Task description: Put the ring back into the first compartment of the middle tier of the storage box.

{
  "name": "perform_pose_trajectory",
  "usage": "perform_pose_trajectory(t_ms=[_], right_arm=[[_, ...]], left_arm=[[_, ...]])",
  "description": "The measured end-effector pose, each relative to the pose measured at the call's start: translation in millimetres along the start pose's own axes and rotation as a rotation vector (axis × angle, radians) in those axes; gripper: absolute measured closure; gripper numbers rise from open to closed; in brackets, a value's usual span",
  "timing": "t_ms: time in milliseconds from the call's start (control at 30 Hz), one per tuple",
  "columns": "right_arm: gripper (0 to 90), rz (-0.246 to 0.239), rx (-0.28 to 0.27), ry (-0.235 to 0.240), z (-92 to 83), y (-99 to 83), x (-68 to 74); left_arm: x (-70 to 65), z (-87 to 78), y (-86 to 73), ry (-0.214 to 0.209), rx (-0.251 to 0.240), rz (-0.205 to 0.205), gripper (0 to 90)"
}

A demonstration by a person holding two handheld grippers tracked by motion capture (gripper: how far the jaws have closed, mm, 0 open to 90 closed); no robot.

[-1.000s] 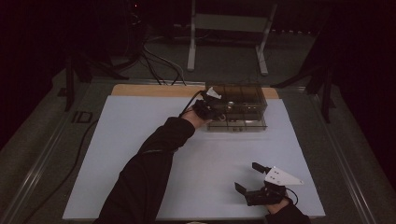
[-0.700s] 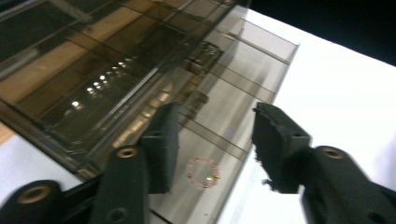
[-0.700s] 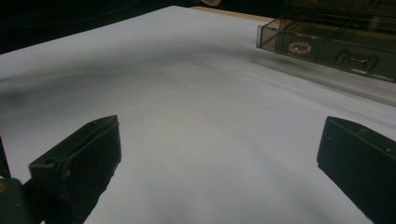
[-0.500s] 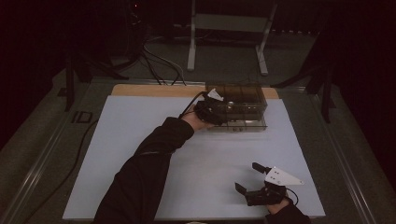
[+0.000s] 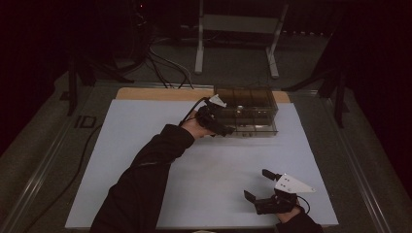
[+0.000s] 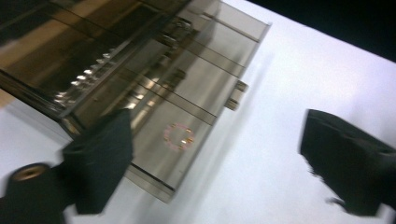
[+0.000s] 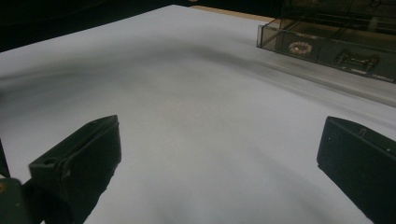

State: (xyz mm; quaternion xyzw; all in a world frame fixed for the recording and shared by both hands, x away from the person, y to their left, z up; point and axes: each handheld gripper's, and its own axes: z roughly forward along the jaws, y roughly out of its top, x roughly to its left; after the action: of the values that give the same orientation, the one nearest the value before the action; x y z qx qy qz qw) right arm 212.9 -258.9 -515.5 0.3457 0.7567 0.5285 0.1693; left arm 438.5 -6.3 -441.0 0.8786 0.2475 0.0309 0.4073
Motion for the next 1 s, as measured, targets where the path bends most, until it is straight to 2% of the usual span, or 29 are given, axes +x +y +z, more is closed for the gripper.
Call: perform_pose_trajectory(t_ms=[67,100,200,367,400,500,667,833,900,1000], right_arm=[[0.0,-0.002,0.001,0.001,0.2,0.0,0.2],[0.0,-0.001,0.001,0.002,0.2,0.0,0.3],[0.0,-0.002,0.003,0.001,0.2,0.0,0.4],[0.0,-0.004,0.006,-0.002,0.5,-0.5,0.0],[0.0,-0.005,0.006,-0.003,0.7,-0.5,-0.1],[0.0,-0.002,0.01,-0.006,1.1,-0.9,-0.3],[0.0,0.001,0.014,-0.003,2.1,-1.8,-0.8],[0.0,0.001,0.013,0.0,2.9,-2.1,-1.4],[0.0,-0.001,0.016,0.001,3.1,-2.3,-1.2],[0.0,0.0,0.021,0.001,3.4,-2.5,-1.3]], left_arm=[[-0.4,-4.4,-1.9,-0.014,-0.016,0.002,7.5],[-0.6,-6.2,-2.8,-0.026,-0.024,0.001,3.4],[-1.6,-11.2,-5.2,-0.012,-0.051,0.013,2.7],[-3.6,-15.9,-9.5,-0.01,-0.022,0.067,2.6],[-3.8,-16.5,-10.2,-0.02,-0.016,0.072,2.6],[-5.1,-18.6,-11.3,-0.014,0.0,0.085,2.6],[-4.7,-22.1,-11.4,-0.029,-0.006,0.082,2.6],[-1.8,-22.1,-11.9,-0.072,-0.019,0.075,2.6],[-1.4,-22.9,-12.2,-0.09,-0.044,0.079,2.6],[-1.3,-24.1,-11.9,-0.101,-0.042,0.074,2.6]])
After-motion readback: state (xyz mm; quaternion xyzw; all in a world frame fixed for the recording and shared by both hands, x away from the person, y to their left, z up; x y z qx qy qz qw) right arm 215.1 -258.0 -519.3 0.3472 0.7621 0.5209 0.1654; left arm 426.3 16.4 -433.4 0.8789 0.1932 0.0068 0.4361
